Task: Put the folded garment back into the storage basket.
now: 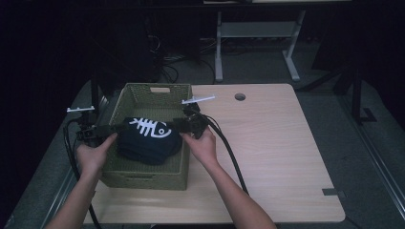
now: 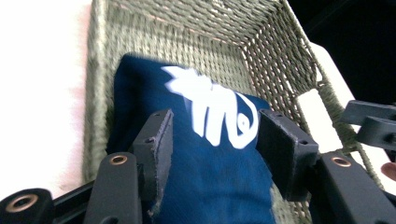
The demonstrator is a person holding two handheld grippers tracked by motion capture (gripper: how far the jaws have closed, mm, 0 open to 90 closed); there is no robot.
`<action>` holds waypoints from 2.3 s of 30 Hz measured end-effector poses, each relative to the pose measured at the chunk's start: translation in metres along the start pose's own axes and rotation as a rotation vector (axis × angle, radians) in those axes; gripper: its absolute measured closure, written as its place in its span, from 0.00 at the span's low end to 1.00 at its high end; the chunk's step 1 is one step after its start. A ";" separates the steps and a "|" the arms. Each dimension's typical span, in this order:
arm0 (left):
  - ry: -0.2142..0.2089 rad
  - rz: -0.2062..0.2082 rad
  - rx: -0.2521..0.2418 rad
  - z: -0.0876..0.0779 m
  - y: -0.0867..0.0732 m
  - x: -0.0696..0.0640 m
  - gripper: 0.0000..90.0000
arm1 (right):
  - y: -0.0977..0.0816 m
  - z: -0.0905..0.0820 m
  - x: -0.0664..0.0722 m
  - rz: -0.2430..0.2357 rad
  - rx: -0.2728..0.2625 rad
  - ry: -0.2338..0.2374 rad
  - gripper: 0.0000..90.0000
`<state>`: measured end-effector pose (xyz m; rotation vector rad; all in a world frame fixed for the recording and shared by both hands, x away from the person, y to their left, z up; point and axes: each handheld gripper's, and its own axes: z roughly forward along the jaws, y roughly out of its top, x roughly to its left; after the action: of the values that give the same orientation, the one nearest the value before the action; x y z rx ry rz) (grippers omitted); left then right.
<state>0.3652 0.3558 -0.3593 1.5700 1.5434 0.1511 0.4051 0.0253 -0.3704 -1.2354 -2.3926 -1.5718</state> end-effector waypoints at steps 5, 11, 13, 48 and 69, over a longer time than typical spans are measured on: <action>-0.013 0.009 -0.022 -0.003 0.003 -0.003 0.50 | 0.001 -0.003 0.004 -0.018 -0.008 0.009 0.66; -0.040 0.019 -0.037 -0.003 0.002 -0.008 0.51 | 0.001 -0.005 0.001 -0.012 0.003 0.022 0.64; -0.051 0.020 -0.037 -0.002 0.002 -0.010 0.51 | 0.002 -0.007 0.002 -0.018 -0.001 0.024 0.62; -0.208 0.135 -0.115 -0.004 -0.007 -0.072 0.33 | 0.004 -0.090 -0.025 -0.064 -0.087 0.013 0.33; -0.234 0.191 -0.103 0.012 -0.012 -0.113 0.29 | -0.021 -0.138 -0.058 -0.030 -0.135 -0.025 0.30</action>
<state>0.3398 0.2520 -0.3195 1.5909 1.1868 0.1451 0.3793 -0.1216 -0.3430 -1.2532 -2.3660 -1.7636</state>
